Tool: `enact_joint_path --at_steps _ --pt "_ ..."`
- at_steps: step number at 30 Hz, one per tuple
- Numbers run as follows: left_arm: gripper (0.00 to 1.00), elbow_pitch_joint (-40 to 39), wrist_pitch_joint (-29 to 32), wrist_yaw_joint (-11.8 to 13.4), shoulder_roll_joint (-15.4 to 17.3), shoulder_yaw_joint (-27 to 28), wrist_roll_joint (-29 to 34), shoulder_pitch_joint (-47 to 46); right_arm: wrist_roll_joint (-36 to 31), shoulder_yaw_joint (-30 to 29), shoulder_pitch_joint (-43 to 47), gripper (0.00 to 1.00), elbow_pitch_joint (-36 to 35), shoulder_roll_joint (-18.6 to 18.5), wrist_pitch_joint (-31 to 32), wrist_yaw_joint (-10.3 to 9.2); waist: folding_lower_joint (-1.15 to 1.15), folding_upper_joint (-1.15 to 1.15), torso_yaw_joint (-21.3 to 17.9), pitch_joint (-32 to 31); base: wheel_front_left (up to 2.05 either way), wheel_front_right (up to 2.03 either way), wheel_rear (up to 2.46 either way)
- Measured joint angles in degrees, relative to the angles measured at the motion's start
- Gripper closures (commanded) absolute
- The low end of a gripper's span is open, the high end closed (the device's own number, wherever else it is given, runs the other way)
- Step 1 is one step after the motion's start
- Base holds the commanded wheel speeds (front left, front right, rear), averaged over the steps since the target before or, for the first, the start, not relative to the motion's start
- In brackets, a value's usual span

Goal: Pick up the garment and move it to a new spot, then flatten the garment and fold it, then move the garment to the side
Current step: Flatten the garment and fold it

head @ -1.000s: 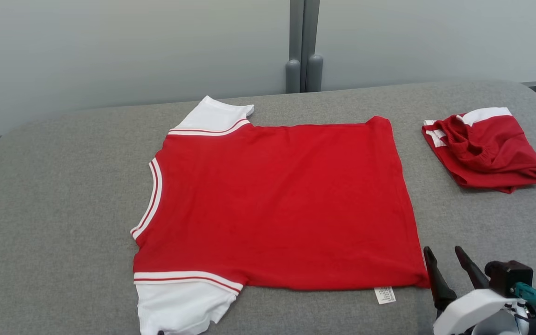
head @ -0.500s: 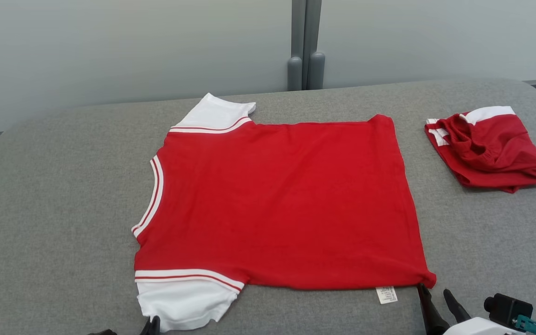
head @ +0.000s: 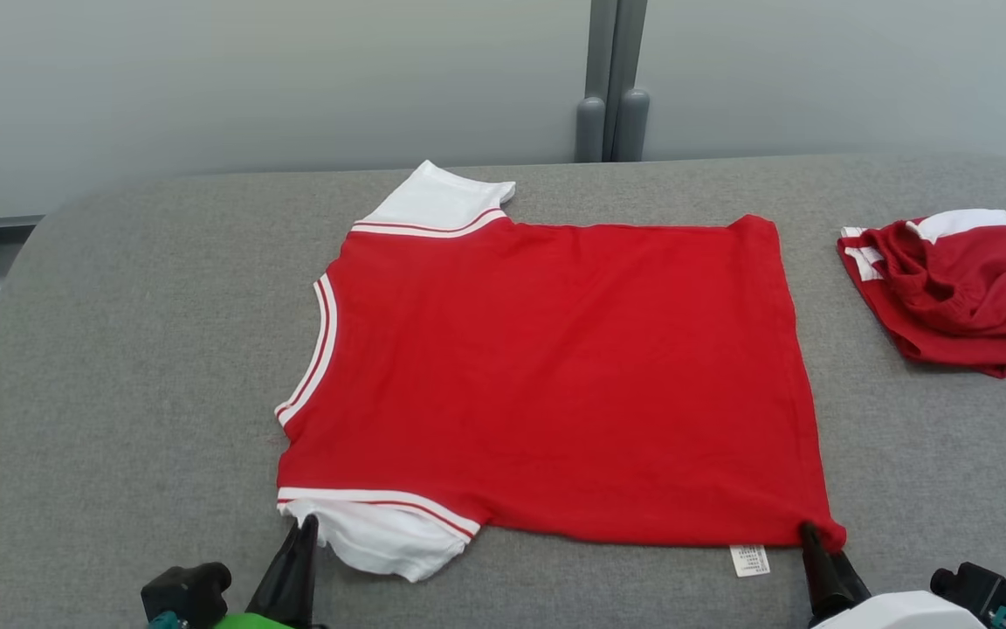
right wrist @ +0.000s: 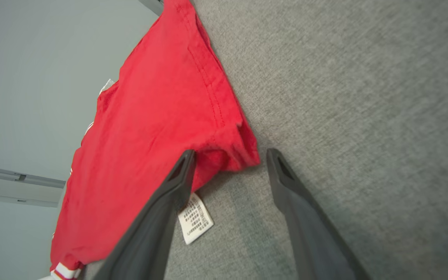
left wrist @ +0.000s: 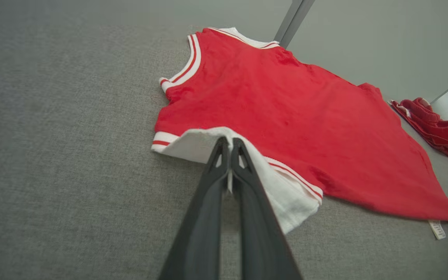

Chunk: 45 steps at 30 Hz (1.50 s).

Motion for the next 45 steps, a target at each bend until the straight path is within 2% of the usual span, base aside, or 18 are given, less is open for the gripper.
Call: enact_joint_path --at_steps 4,6,9,14,20,28,32,36,40,45 --pt "1.0 -2.14 -0.22 -0.75 -0.12 0.01 -0.04 -0.34 2.24 -0.56 -0.73 0.2 2.14 0.18 1.04 0.7 0.0 0.0 0.81 0.41 0.0 0.0 0.0" --pt "1.0 -2.94 -0.29 -0.79 -0.38 0.08 -0.07 -0.4 2.35 -0.6 -1.48 0.49 2.78 -0.03 1.46 1.19 0.0 0.0 1.12 0.57 0.0 0.0 0.0" --pt "1.0 -4.39 -0.3 -1.0 -0.93 0.32 -0.62 -0.41 2.64 -0.54 -2.65 0.63 3.78 -0.22 2.05 1.53 0.0 0.0 1.25 0.68 0.0 0.0 0.0" --pt "1.0 -6.24 -0.71 -1.08 -1.11 0.89 -1.24 -0.41 3.08 -0.37 -3.49 1.0 4.53 -0.45 3.08 2.01 0.0 0.0 1.15 0.87 0.0 0.0 0.0" --pt "1.0 -9.71 -0.79 -1.2 -1.57 3.3 -4.69 -0.42 3.79 -0.3 -4.4 1.0 3.72 -1.04 4.59 2.59 0.0 0.0 0.48 1.58 0.0 0.0 0.0" --pt "1.0 -10.99 -0.66 -1.21 -1.58 4.03 -5.65 -3.96 3.79 0.01 -9.65 1.0 0.38 -4.34 7.79 3.11 0.0 0.0 -0.75 3.15 0.0 0.0 0.0" --pt "1.0 -7.37 1.52 -1.16 -1.69 4.16 -6.57 -10.01 3.78 1.12 -14.32 1.0 0.83 -5.61 11.88 3.08 0.0 0.0 -1.36 4.76 0.0 0.0 0.0" --pt "1.0 -4.49 2.87 -0.45 -1.89 4.31 -6.03 -16.36 3.6 1.38 -19.51 1.0 1.81 -6.64 14.55 2.23 0.0 0.0 -1.79 6.48 0.0 0.0 0.0" --pt "1.0 0.08 4.02 2.09 -2.55 5.39 -5.84 -23.34 3.41 1.68 -26.36 1.0 2.74 -6.53 16.97 0.65 0.0 0.0 -2.49 9.12 0.0 0.0 0.0" --pt "1.0 5.72 5.16 3.42 -2.7 5.42 -4.31 -27.22 2.68 3.03 -31.2 1.0 4.99 -5.77 19.05 -0.27 0.0 0.0 -3.35 11.95 0.0 0.0 0.0"
